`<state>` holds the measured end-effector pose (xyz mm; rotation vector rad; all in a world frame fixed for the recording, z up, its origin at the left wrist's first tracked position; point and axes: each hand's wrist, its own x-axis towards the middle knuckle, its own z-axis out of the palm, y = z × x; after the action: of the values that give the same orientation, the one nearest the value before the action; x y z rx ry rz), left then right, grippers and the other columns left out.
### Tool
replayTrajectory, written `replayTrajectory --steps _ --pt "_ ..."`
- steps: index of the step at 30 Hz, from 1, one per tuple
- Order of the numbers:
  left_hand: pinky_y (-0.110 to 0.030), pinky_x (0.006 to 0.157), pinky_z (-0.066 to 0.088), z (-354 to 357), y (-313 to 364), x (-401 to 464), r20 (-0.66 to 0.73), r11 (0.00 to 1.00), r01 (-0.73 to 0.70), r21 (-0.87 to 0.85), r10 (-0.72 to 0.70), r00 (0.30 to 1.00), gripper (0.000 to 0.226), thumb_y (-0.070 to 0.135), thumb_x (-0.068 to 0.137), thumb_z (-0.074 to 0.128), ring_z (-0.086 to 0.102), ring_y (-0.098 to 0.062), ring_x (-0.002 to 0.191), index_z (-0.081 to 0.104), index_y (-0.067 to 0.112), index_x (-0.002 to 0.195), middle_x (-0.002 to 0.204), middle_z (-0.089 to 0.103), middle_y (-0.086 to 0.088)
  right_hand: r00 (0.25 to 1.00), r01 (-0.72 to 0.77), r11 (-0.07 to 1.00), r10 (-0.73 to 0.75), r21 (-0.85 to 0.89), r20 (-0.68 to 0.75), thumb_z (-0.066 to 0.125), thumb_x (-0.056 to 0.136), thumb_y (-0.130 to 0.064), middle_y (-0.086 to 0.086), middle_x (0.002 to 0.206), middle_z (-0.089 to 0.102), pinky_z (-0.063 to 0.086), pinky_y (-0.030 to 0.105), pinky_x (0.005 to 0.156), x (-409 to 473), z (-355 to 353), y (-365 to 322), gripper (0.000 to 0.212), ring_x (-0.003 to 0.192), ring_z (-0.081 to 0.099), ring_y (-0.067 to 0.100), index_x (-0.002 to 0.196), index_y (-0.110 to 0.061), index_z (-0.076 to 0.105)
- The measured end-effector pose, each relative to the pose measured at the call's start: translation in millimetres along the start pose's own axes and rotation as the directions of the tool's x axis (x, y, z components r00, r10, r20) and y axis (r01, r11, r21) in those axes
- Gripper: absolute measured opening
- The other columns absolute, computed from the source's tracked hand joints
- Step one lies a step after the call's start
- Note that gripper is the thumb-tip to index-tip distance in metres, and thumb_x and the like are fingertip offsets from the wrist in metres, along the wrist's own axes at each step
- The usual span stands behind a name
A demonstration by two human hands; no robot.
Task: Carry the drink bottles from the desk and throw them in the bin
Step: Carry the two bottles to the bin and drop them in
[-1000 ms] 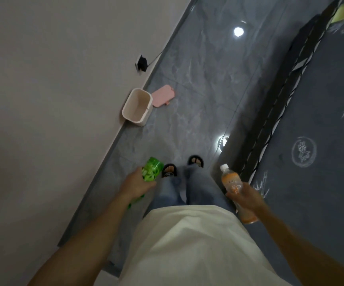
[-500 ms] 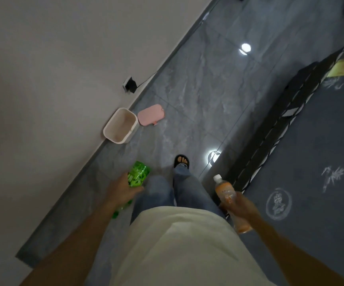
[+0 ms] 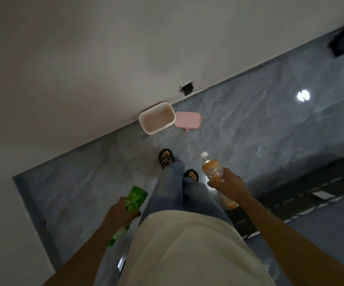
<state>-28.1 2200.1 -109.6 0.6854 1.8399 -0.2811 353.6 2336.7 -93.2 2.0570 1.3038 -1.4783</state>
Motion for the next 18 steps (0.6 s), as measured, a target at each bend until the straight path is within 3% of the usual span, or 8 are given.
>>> replayTrajectory --steps 4,8,11,14,18 --pt "-0.032 0.072 0.054 -6.2 14.9 14.7 0.014 0.999 -0.01 -0.046 0.01 1.0 0.067 0.041 0.072 0.082 0.064 -0.023 0.084 0.045 0.019 0.123 0.103 0.065 -0.008 0.997 0.071 0.996 -0.07 -0.059 0.018 0.069 0.069 -0.065 -0.013 0.097 0.061 0.049 0.03 0.079 20.5 -4.5 -23.0 0.071 0.088 0.06 0.01 0.128 -0.03 0.049" --pt "-0.034 0.073 0.054 -18.4 49.9 36.9 0.001 0.994 -0.052 -0.091 0.053 0.999 0.072 0.047 0.071 0.08 0.064 -0.023 0.083 0.044 0.02 0.128 0.101 0.064 -0.006 0.993 0.117 0.977 -0.111 -0.178 0.043 0.077 0.073 -0.057 0.003 0.111 0.065 0.054 0.036 0.081 47.5 -15.8 -34.9 0.079 0.094 0.067 0.02 0.134 -0.02 0.044" --pt "-0.035 0.076 0.055 -22.7 83.1 60.4 -0.028 0.982 -0.118 -0.149 0.115 0.993 0.077 0.056 0.067 0.076 0.064 -0.02 0.088 0.045 0.022 0.129 0.106 0.065 -0.003 0.992 0.128 0.971 -0.129 -0.2 0.011 0.08 0.069 -0.058 -0.011 0.089 0.059 0.044 0.019 0.058 81.3 -28.3 -51.8 0.082 0.072 0.06 0.003 0.132 -0.021 0.041" --pt "-0.038 0.084 0.054 -21.0 112.3 100.8 -0.071 0.96 -0.202 -0.192 0.192 0.979 0.075 0.055 0.075 0.076 0.063 -0.021 0.099 0.046 0.02 0.133 0.116 0.064 -0.003 0.981 0.191 0.943 -0.192 -0.271 0.026 0.079 0.069 -0.059 -0.015 0.085 0.057 0.038 0.019 0.056 133.9 -32.7 -74.7 0.075 0.068 0.051 -0.004 0.124 -0.022 0.044" --pt "-0.039 0.082 0.053 -12.0 138.5 179.1 -0.149 0.946 -0.268 -0.183 0.243 0.959 0.063 0.044 0.078 0.078 0.063 -0.024 0.101 0.05 0.016 0.127 0.113 0.064 -0.005 0.942 0.323 0.843 -0.33 -0.429 0.06 0.072 0.066 -0.061 -0.001 0.097 0.063 0.05 0.029 0.068 221.9 -20.3 -116.9 0.059 0.085 0.064 0.016 0.107 -0.021 0.059"
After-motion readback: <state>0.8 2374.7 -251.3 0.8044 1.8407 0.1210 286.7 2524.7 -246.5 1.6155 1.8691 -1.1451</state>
